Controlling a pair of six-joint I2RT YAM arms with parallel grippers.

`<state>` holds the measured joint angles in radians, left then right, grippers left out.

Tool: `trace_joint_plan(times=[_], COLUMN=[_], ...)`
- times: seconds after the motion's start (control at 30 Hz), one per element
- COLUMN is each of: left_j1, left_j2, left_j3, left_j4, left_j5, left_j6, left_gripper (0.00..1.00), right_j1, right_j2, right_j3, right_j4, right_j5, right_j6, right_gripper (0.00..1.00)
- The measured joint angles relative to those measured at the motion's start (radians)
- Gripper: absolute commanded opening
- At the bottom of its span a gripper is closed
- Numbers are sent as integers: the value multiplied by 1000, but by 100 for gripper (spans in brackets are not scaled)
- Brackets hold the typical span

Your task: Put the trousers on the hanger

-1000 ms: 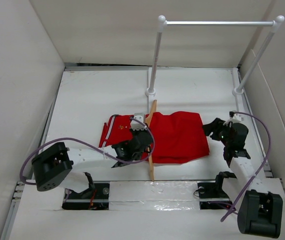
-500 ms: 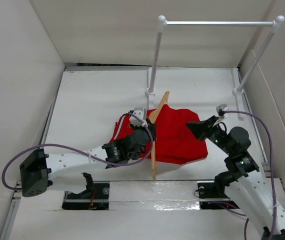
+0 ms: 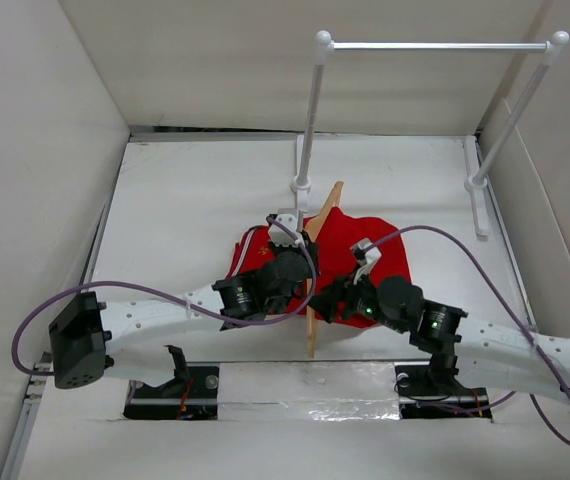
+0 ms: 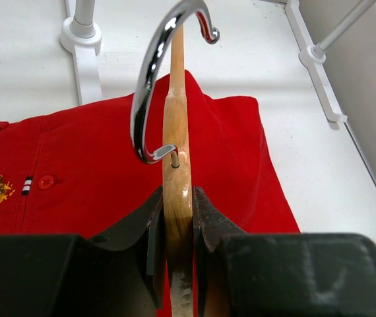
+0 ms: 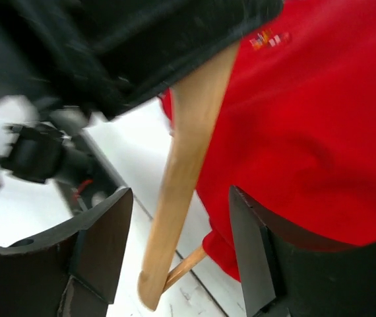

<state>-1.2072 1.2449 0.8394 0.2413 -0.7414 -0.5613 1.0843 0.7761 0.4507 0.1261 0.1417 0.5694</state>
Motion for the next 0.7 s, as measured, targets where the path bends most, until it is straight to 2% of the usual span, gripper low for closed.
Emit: trace_joint_plan(times=[0.13,0.23,0.27,0.33,0.37,0.47,0.53,0.6,0.7], left_j1=[0,0,0,0,0,3,5,5,5], left_j2=[2,2,2,3,3,4,8,13,27], left_j3=[19,27,29,33,34,51,71,94,158], left_j4=[-21,-32,-37,-41,-41,-46,-52,-58,-66], left_j5=[2,7,8,11,10,4,-1,-1,14], left_j6=[-8,-14,-16,-22,-23,-23,-15,-2,28], left_gripper=[0,0,0,0,0,0,0,12,29], right_j1=[35,37,37,38,38,32,31,29,8], right_j2=[115,154,168,189,193,201,195,179,135], right_j3=[19,20,20,20,21,18,18,14,-3], right_j4=[23,77,101,142,151,167,190,208,261], right_j5=[98,117,117,111,111,118,118,114,95], right_j6=[14,23,30,38,41,79,82,99,139], right_gripper=[62,53,42,34,25,12,8,2,0])
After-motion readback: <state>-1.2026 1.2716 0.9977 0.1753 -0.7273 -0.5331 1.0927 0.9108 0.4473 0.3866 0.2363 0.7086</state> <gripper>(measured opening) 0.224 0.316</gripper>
